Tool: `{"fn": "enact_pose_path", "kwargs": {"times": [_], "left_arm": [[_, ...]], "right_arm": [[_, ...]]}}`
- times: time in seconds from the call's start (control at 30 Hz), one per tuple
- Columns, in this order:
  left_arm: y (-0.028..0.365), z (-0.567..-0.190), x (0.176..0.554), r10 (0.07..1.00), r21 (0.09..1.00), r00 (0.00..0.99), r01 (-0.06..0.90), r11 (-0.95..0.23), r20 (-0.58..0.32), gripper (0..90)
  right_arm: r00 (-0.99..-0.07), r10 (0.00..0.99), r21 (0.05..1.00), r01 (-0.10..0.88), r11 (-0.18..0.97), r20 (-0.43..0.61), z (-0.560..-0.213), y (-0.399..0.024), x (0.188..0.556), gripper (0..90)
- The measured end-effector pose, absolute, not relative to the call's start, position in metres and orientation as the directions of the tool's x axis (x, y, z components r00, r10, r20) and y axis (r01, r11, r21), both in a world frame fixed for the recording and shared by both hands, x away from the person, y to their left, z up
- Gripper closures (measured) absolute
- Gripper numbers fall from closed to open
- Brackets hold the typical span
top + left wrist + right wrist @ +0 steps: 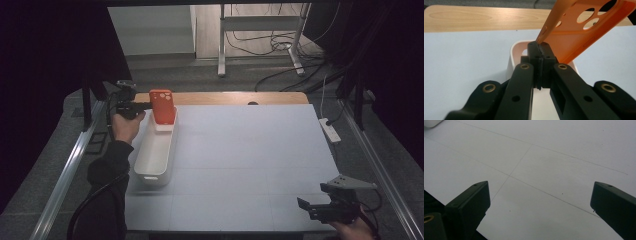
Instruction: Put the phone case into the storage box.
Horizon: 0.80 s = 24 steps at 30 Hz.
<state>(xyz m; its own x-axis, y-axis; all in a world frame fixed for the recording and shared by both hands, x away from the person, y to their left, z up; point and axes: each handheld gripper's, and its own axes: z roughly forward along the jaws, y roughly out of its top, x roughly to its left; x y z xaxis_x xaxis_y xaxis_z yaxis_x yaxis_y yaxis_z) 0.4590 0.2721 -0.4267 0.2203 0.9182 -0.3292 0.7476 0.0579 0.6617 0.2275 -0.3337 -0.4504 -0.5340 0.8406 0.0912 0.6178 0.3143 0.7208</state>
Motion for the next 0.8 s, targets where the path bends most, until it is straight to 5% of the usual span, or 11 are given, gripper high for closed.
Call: {"fn": "enact_pose_path", "kwargs": {"times": [0.8], "left_arm": [[0.267, -0.453, 0.469, 0.928, 0.622, 0.187, 0.781, 0.059, -0.323, 89.7]], "right_arm": [[-0.534, 0.840, 0.720, 0.620, 0.312, 0.095, -0.451, -0.334, 0.228, 3.3]]}}
